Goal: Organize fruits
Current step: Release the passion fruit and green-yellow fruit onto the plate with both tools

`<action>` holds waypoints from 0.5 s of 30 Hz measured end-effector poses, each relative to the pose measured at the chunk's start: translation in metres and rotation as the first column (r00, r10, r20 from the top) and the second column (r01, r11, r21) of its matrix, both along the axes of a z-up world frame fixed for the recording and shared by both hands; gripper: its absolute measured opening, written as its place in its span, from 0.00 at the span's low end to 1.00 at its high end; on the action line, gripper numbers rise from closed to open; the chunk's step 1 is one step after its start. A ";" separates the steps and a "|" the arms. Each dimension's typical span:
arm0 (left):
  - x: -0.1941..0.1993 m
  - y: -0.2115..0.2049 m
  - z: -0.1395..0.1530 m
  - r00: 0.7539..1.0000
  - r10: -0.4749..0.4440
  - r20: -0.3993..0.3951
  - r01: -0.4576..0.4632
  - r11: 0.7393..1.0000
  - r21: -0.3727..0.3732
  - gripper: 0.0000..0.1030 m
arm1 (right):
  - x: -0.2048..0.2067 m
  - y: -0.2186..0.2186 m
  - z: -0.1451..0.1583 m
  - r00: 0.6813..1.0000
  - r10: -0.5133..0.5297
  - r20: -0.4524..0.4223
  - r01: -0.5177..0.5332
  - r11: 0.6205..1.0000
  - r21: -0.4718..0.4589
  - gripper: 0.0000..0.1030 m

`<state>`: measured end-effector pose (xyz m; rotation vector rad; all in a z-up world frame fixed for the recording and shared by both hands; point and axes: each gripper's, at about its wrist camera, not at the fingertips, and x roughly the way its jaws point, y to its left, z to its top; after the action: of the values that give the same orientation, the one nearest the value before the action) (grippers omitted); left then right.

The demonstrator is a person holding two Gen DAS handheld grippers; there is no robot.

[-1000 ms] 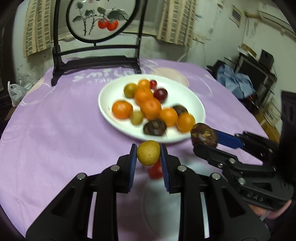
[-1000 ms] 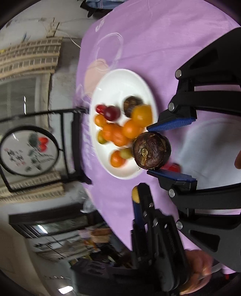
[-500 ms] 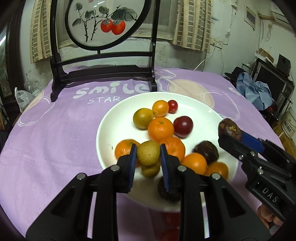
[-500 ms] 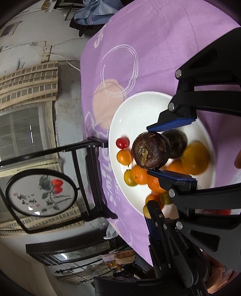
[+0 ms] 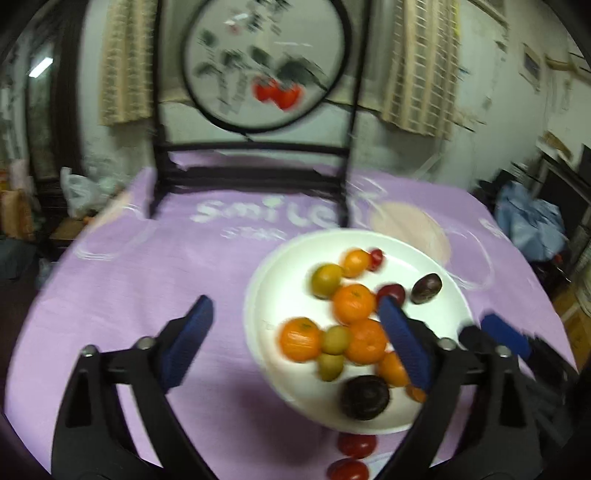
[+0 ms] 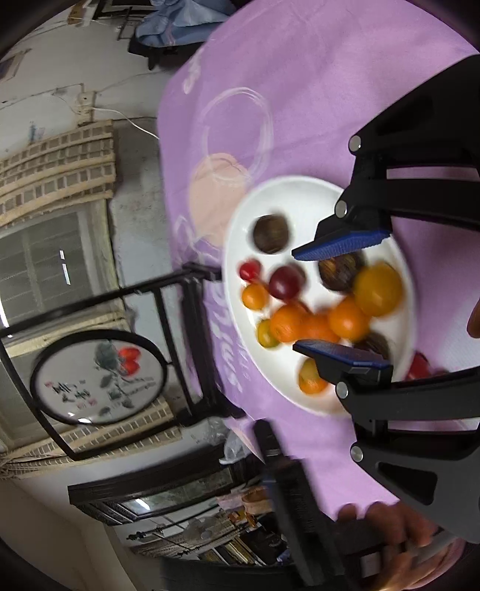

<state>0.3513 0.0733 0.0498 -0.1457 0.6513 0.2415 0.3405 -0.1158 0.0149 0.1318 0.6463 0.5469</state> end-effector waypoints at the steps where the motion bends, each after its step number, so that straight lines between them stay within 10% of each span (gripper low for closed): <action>1: -0.005 0.001 0.006 1.000 0.010 0.010 -0.010 1.000 0.026 0.93 | -0.009 0.004 -0.003 0.999 0.022 -0.032 -0.022 1.000 0.001 0.43; 5: -0.025 0.006 0.021 0.997 0.070 0.026 -0.072 0.992 0.105 0.96 | -0.036 0.022 -0.015 0.989 0.108 -0.101 -0.110 0.994 -0.013 0.43; 15: -0.084 0.039 -0.029 0.989 0.131 -0.069 -0.134 0.991 -0.028 0.97 | -0.073 0.074 -0.050 0.961 0.196 -0.196 -0.231 0.957 -0.175 0.44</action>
<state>0.2676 0.1127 0.0210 -0.2135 0.7132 0.3651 0.2671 -0.0421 -0.0347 -0.0782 0.8913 0.6822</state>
